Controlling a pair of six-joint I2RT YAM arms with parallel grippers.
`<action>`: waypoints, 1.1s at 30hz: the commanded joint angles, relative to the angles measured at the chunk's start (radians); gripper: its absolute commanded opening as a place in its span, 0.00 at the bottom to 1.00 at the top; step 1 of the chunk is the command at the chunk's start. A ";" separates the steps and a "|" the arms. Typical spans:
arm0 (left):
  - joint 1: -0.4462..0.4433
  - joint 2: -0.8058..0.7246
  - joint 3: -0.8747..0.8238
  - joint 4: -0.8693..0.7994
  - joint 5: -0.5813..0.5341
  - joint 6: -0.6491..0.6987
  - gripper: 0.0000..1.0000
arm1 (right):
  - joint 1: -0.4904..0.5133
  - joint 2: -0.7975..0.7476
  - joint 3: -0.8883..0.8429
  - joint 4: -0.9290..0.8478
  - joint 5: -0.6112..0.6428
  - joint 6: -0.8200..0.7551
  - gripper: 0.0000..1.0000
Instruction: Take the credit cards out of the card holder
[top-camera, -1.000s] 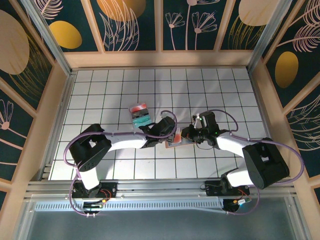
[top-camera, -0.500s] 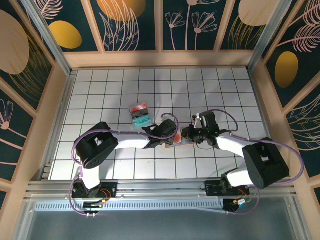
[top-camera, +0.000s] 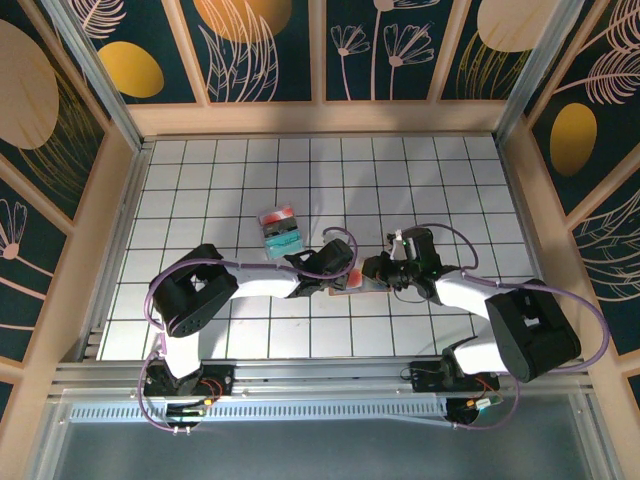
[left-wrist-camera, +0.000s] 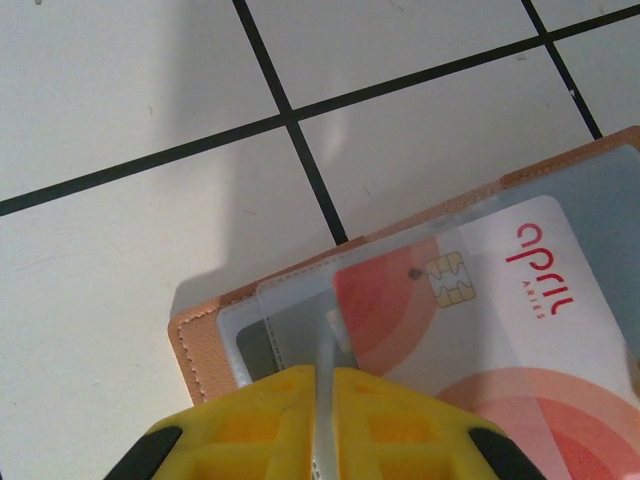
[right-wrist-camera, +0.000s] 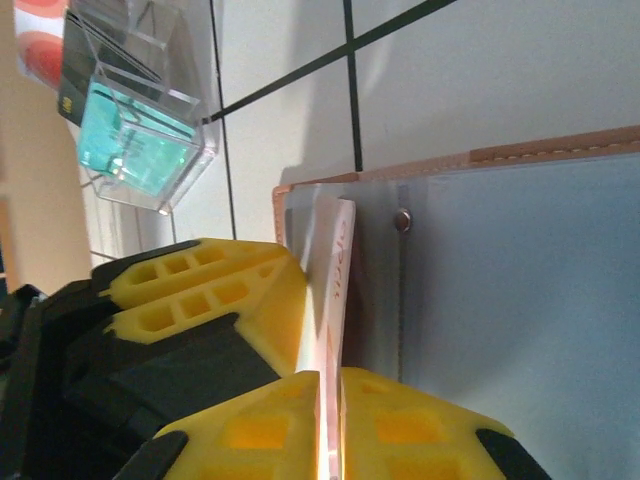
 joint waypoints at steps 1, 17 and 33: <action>-0.004 0.041 -0.016 -0.015 0.020 -0.011 0.14 | 0.008 0.012 -0.003 0.110 -0.061 0.023 0.16; -0.005 0.028 -0.032 -0.005 0.021 -0.028 0.12 | 0.047 0.111 0.029 0.188 -0.067 0.048 0.14; -0.005 0.009 -0.058 -0.026 -0.015 -0.037 0.12 | 0.014 -0.022 0.039 -0.056 0.045 -0.045 0.00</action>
